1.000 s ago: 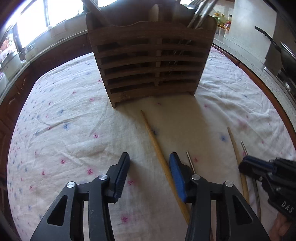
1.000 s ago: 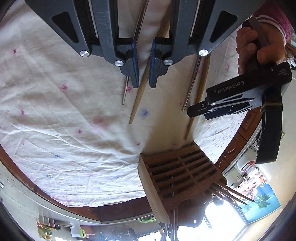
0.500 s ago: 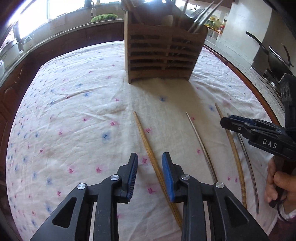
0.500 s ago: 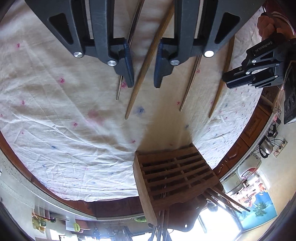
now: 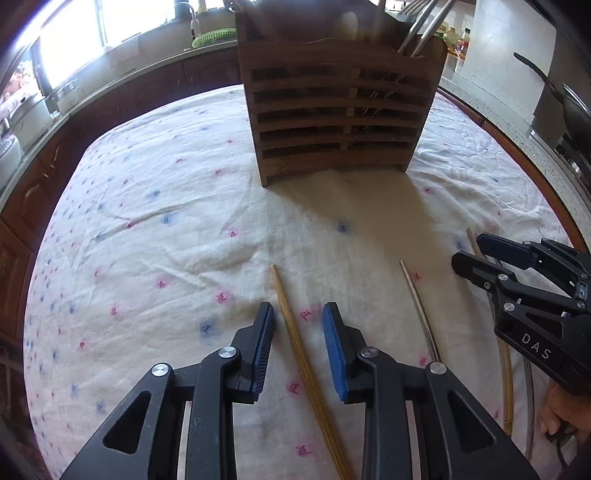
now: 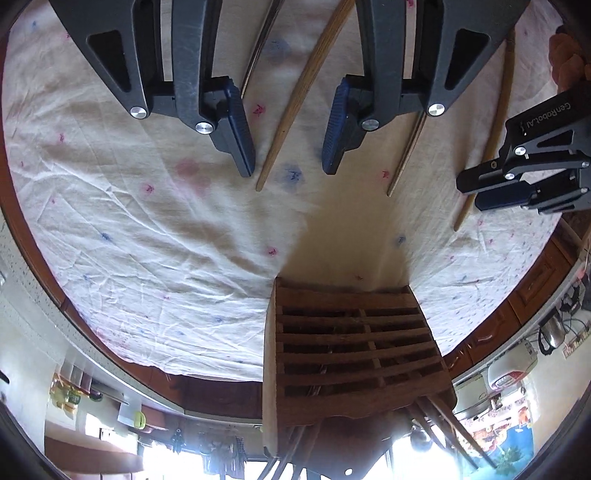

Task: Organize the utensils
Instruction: 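Grasp a wooden chopstick with the left tool while the right tool grasps another, then carry both wooden chopsticks upright and lower them into the holder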

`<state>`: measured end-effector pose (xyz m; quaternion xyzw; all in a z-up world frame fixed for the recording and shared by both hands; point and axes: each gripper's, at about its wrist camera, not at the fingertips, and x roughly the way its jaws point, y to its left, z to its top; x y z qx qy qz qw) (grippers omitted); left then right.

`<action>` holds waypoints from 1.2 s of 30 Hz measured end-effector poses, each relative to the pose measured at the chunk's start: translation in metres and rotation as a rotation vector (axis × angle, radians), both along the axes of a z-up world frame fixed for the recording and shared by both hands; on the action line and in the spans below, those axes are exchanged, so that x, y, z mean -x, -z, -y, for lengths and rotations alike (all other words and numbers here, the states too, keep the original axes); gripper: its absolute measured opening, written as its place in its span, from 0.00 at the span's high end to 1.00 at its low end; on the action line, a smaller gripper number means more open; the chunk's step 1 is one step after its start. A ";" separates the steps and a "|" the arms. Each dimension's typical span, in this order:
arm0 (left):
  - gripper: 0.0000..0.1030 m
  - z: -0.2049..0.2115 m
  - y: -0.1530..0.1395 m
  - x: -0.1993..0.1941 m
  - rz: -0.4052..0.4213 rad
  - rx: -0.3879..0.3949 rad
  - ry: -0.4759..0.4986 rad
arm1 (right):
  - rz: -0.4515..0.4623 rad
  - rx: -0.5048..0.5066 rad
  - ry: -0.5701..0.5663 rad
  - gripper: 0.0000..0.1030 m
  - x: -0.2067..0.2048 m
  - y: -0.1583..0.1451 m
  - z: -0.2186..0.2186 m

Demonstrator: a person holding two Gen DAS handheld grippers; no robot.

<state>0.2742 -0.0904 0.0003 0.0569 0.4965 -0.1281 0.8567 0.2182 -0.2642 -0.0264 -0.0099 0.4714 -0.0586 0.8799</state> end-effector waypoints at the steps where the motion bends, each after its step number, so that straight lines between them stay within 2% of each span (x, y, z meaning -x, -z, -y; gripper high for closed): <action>1: 0.83 0.001 0.000 -0.001 0.002 0.003 0.004 | 0.003 0.004 -0.002 0.64 0.000 0.000 -0.001; 2: 0.86 0.002 0.001 -0.001 0.003 0.007 0.006 | 0.007 0.002 -0.002 0.68 0.001 0.000 0.000; 4: 0.93 0.002 0.001 0.000 0.005 0.008 0.009 | 0.014 -0.001 0.007 0.82 0.001 0.000 0.001; 5: 0.93 0.002 0.001 0.000 0.002 0.017 0.010 | 0.013 -0.010 0.012 0.90 0.000 -0.001 0.003; 7: 0.94 -0.004 -0.001 0.002 -0.008 0.038 0.008 | 0.008 -0.036 0.021 0.92 0.000 -0.002 0.005; 9: 0.95 -0.013 -0.007 0.008 -0.009 0.098 0.002 | 0.008 -0.085 0.027 0.94 0.001 -0.004 0.009; 15: 0.95 -0.051 -0.044 0.036 0.037 0.249 -0.024 | 0.062 -0.262 0.039 0.95 0.020 -0.027 0.016; 18: 0.96 -0.072 -0.066 0.055 0.071 0.317 -0.035 | 0.104 -0.312 0.027 0.95 0.033 -0.046 0.013; 22: 0.96 -0.099 -0.099 0.082 0.137 0.379 -0.035 | 0.170 -0.325 -0.005 0.95 0.053 -0.078 0.005; 26: 0.96 -0.118 -0.124 0.111 0.199 0.408 -0.021 | 0.243 -0.313 -0.031 0.95 0.072 -0.111 0.001; 31: 0.96 -0.139 -0.148 0.138 0.254 0.456 -0.020 | 0.340 -0.293 -0.047 0.95 0.090 -0.151 0.000; 36: 0.96 -0.149 -0.165 0.147 0.300 0.481 -0.021 | 0.426 -0.261 -0.064 0.95 0.098 -0.188 -0.002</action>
